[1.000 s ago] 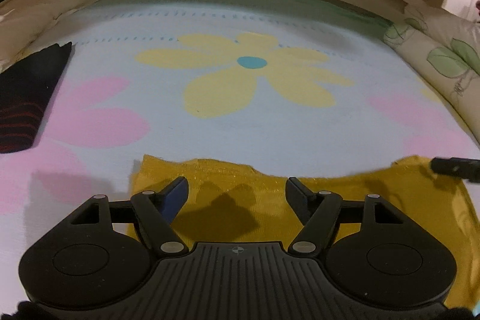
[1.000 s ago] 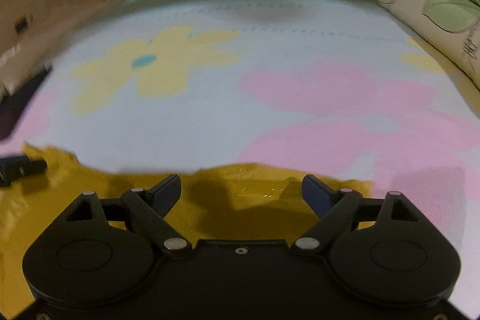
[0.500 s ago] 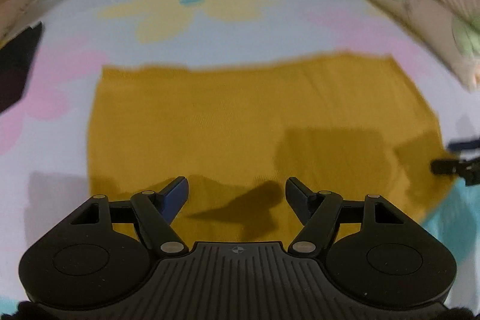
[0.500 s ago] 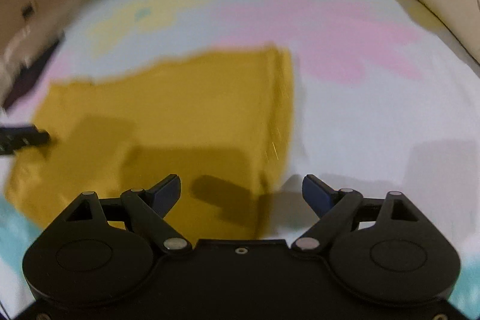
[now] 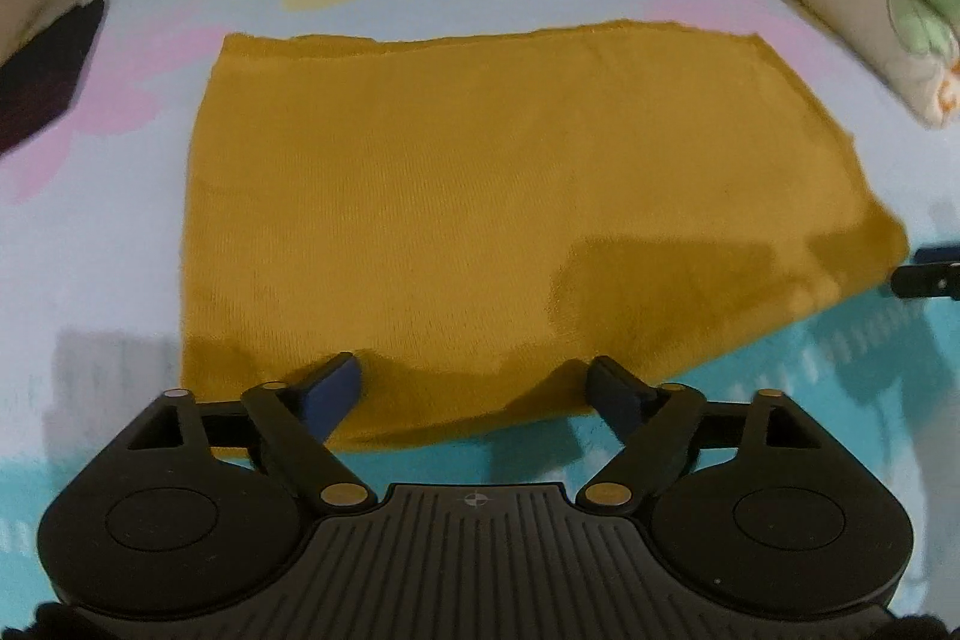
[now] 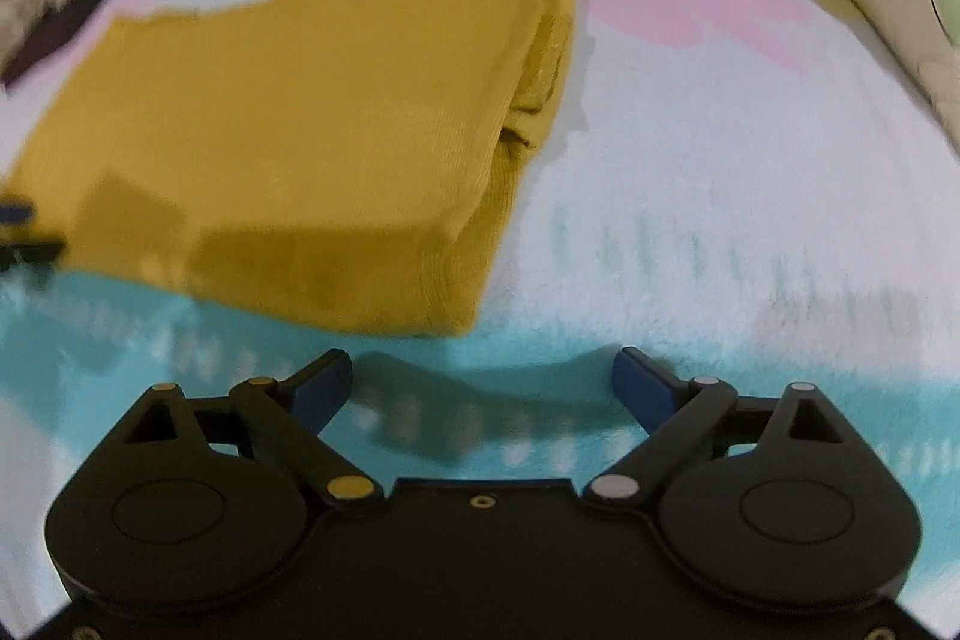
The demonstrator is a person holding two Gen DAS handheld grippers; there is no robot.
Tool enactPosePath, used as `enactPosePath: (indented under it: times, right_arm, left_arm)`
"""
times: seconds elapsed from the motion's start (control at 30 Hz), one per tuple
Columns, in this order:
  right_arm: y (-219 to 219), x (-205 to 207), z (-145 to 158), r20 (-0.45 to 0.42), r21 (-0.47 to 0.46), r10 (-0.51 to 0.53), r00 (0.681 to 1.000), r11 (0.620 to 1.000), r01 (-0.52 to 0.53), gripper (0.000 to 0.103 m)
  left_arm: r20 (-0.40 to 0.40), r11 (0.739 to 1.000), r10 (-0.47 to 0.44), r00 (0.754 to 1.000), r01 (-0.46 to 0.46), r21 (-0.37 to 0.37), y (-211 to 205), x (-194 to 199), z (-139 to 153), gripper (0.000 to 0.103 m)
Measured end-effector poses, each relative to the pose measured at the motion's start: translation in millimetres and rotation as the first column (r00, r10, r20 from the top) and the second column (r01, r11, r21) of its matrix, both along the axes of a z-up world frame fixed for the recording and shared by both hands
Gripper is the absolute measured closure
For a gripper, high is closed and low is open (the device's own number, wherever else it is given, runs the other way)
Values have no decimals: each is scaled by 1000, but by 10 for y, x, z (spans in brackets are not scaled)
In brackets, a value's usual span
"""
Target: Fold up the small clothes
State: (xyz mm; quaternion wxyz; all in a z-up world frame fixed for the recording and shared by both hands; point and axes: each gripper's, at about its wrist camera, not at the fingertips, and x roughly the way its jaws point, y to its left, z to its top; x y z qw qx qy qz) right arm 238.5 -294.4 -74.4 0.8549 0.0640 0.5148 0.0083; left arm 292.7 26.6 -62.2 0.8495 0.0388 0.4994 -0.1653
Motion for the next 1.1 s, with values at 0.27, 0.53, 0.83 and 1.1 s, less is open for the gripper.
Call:
enactPosePath:
  times: [0.27,0.53,0.83,1.1]
  right_arm:
    - [-462,53,69,121,400,-262,958,896,194,7]
    - [-374,313,-191,114,477,-311,944,850,223,0]
    - [-578,241,-237,120,598,-429,895,751,280,0]
    - [-568,283,-215,117,582,-425,897,762,285,0]
  left_arm:
    - [-6,1000,13,1000,-13,3,-127,105,-78,1]
    - [-19,999,36,999,-35,36,-238,139,-77,2]
    - [108,988,136,985,-128,-83,-316,556,331,6]
    - [88,981,196,977,-193,-35,-787,1223,278,6]
